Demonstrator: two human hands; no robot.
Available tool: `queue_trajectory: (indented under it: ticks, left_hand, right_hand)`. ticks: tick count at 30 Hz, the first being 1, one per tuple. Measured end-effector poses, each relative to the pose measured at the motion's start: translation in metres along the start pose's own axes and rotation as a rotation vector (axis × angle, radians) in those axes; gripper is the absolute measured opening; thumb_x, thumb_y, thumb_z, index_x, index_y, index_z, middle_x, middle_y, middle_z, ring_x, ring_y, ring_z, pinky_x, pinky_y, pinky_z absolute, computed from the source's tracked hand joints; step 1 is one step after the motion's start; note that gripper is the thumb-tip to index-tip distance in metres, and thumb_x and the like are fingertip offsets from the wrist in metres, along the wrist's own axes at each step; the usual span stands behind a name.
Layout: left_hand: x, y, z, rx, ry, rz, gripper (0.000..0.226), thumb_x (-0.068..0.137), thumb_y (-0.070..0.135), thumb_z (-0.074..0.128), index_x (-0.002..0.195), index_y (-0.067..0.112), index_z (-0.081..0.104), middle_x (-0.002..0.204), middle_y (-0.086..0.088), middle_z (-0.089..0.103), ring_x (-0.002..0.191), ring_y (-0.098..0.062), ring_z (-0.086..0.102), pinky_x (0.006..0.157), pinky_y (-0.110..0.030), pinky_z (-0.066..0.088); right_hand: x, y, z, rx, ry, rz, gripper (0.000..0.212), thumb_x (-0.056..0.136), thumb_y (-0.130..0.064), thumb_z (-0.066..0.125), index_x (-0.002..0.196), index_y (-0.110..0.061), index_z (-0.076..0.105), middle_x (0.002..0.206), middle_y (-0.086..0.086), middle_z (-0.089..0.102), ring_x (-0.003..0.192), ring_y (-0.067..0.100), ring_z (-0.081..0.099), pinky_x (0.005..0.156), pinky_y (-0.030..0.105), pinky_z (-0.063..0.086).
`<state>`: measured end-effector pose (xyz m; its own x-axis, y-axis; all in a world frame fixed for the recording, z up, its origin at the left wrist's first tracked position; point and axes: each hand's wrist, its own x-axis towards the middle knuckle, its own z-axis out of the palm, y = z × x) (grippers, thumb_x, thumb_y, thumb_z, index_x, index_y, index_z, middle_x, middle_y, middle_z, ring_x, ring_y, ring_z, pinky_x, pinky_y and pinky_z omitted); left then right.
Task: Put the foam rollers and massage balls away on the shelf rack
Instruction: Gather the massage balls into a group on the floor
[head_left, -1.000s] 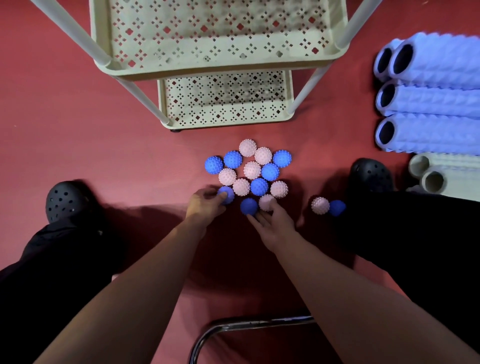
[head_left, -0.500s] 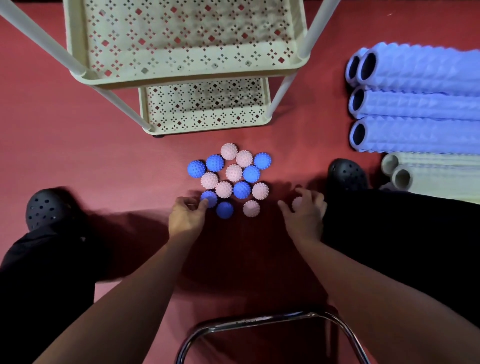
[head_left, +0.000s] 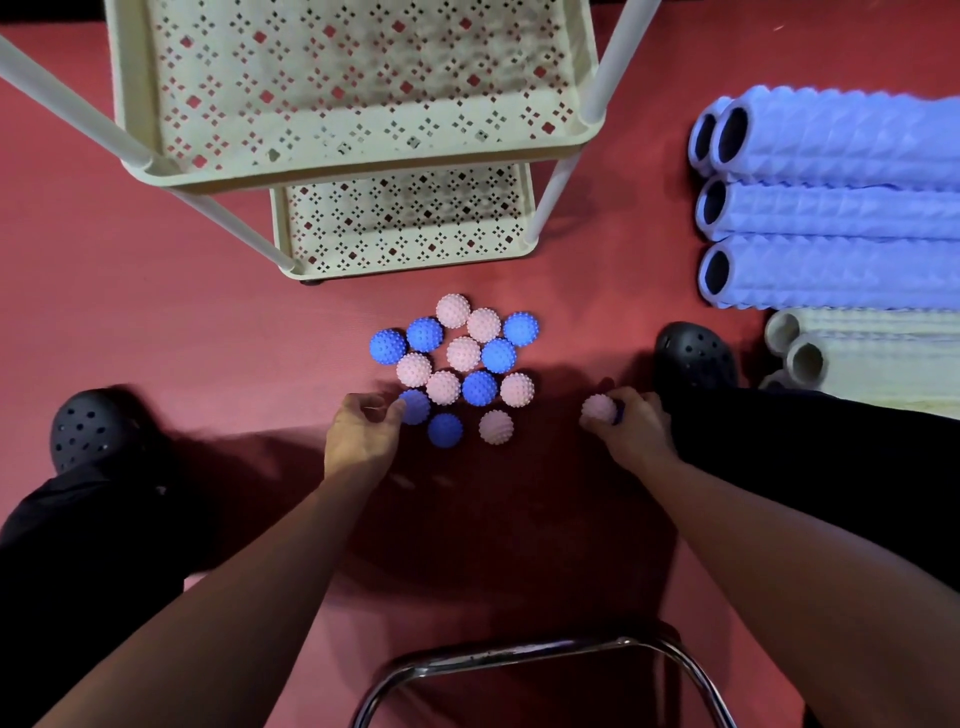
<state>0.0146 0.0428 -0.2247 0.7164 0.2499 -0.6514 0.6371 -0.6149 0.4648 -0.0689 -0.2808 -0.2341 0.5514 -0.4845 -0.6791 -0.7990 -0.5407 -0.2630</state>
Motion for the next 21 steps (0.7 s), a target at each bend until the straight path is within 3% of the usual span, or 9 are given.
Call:
queue_trajectory:
  ticks: [2, 5, 8, 10, 14, 18, 21]
  left_hand:
    - [0.0, 0.001, 0.0, -0.017, -0.001, 0.0, 0.033, 0.089, 0.045, 0.07, 0.107, 0.019, 0.062, 0.1, 0.002, 0.067, 0.1, -0.024, 0.064, 0.089, -0.035, 0.047]
    - [0.002, 0.0, 0.001, -0.025, -0.005, -0.009, 0.03, 0.089, 0.046, 0.069, 0.104, 0.022, 0.061, 0.099, 0.003, 0.067, 0.098, -0.025, 0.065, 0.091, -0.038, 0.051]
    - [0.002, -0.001, -0.001, -0.04, -0.004, -0.013, 0.027, 0.089, 0.046, 0.069, 0.101, 0.023, 0.06, 0.097, 0.002, 0.067, 0.093, -0.026, 0.066, 0.089, -0.04, 0.053]
    - [0.003, -0.002, -0.002, -0.049, 0.0, -0.021, 0.028, 0.09, 0.045, 0.069, 0.103, 0.021, 0.062, 0.098, 0.001, 0.068, 0.094, -0.025, 0.065, 0.089, -0.038, 0.052]
    - [0.006, -0.001, -0.002, -0.087, -0.016, -0.036, 0.028, 0.09, 0.044, 0.069, 0.103, 0.02, 0.063, 0.096, 0.003, 0.069, 0.093, -0.023, 0.066, 0.089, -0.038, 0.053]
    - [0.009, 0.0, 0.001, -0.133, -0.091, -0.044, 0.027, 0.087, 0.049, 0.068, 0.1, 0.026, 0.061, 0.093, 0.005, 0.07, 0.086, -0.027, 0.07, 0.086, -0.047, 0.057]
    - [0.013, -0.004, 0.003, -0.147, -0.145, -0.055, 0.031, 0.08, 0.057, 0.066, 0.093, 0.03, 0.057, 0.095, 0.005, 0.069, 0.085, -0.031, 0.072, 0.085, -0.054, 0.058]
  right_hand:
    - [0.001, -0.012, 0.001, 0.133, 0.008, 0.066, 0.059, 0.074, -0.053, 0.082, 0.122, -0.023, 0.064, 0.125, 0.01, 0.054, 0.112, 0.029, 0.058, 0.1, 0.041, 0.05]
    - [0.015, -0.024, 0.011, 0.286, 0.022, 0.083, 0.085, 0.052, -0.079, 0.07, 0.119, -0.027, 0.067, 0.12, 0.009, 0.064, 0.105, 0.024, 0.066, 0.1, 0.043, 0.053]
    - [0.023, -0.044, 0.015, 0.309, -0.01, 0.068, 0.087, 0.049, -0.083, 0.065, 0.117, -0.03, 0.069, 0.118, 0.004, 0.068, 0.108, 0.021, 0.067, 0.102, 0.041, 0.052]
    - [0.019, -0.065, 0.011, 0.298, -0.022, 0.036, 0.084, 0.054, -0.08, 0.065, 0.118, -0.027, 0.07, 0.114, 0.001, 0.072, 0.11, 0.021, 0.067, 0.103, 0.04, 0.05]
    - [0.018, -0.09, 0.012, 0.249, -0.087, 0.018, 0.055, 0.081, -0.057, 0.075, 0.121, -0.02, 0.069, 0.114, 0.005, 0.073, 0.112, 0.024, 0.066, 0.104, 0.037, 0.049]
    - [0.014, -0.096, 0.012, 0.265, -0.099, 0.016, 0.049, 0.093, -0.043, 0.068, 0.132, -0.013, 0.065, 0.126, 0.008, 0.068, 0.12, 0.026, 0.062, 0.106, 0.031, 0.044]
    - [0.012, -0.089, 0.015, 0.331, -0.078, 0.072, 0.042, 0.093, -0.026, 0.068, 0.132, -0.013, 0.064, 0.118, 0.009, 0.07, 0.113, 0.027, 0.066, 0.103, 0.034, 0.048]
